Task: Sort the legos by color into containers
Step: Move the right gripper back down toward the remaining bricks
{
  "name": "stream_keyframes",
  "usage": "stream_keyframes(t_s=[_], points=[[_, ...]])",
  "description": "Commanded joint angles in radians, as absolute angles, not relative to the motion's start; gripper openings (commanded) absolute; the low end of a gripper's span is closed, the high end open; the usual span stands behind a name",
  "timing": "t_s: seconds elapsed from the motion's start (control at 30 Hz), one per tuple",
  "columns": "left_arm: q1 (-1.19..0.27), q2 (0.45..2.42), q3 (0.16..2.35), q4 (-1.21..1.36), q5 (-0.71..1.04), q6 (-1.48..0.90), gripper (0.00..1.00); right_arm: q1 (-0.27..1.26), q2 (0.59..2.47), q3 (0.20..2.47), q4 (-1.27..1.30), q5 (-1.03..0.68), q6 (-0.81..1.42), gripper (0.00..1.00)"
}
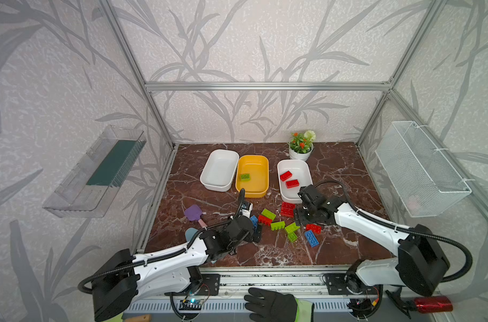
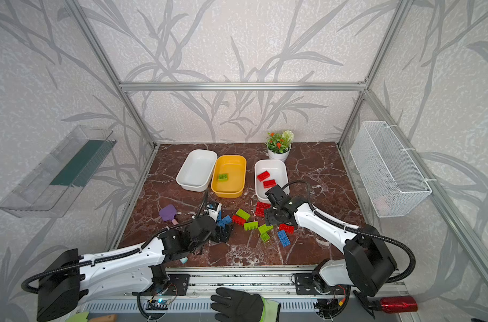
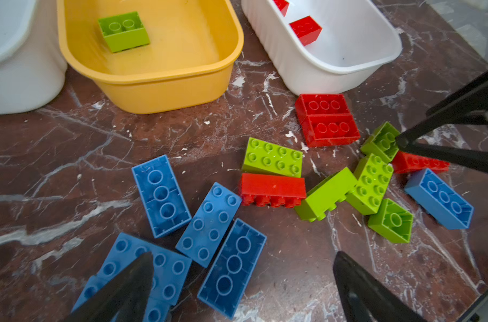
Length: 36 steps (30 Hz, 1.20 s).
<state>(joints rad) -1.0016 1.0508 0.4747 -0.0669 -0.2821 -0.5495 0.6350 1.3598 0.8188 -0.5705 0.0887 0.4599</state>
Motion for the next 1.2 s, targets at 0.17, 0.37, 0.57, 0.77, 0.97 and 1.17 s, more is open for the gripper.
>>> stream_keyframes(t_s=[0.17,0.37,0.57,0.77,0.97,1.17], points=[[-1.013,1.002,0.474,-0.052,-0.287,-0.571,0.99,0.610,1.403,0.806,-0.524,0.158,0.446,0.79],[-1.013,0.950,0.453,-0.073,-0.316,-0.576,0.99,0.551,1.466,0.840,-0.517,0.078,0.428,0.78],[-1.013,0.945,0.451,-0.075,-0.326,-0.577,0.99,0.547,1.517,0.860,-0.509,0.043,0.434,0.76],[-1.014,0.973,0.455,-0.066,-0.323,-0.581,0.99,0.549,1.542,0.859,-0.502,0.011,0.442,0.74],[-1.014,0.984,0.457,-0.061,-0.319,-0.583,0.99,0.549,1.558,0.857,-0.501,0.005,0.439,0.64],[-1.013,0.975,0.453,-0.066,-0.327,-0.587,0.99,0.549,1.579,0.874,-0.501,-0.002,0.439,0.39]])
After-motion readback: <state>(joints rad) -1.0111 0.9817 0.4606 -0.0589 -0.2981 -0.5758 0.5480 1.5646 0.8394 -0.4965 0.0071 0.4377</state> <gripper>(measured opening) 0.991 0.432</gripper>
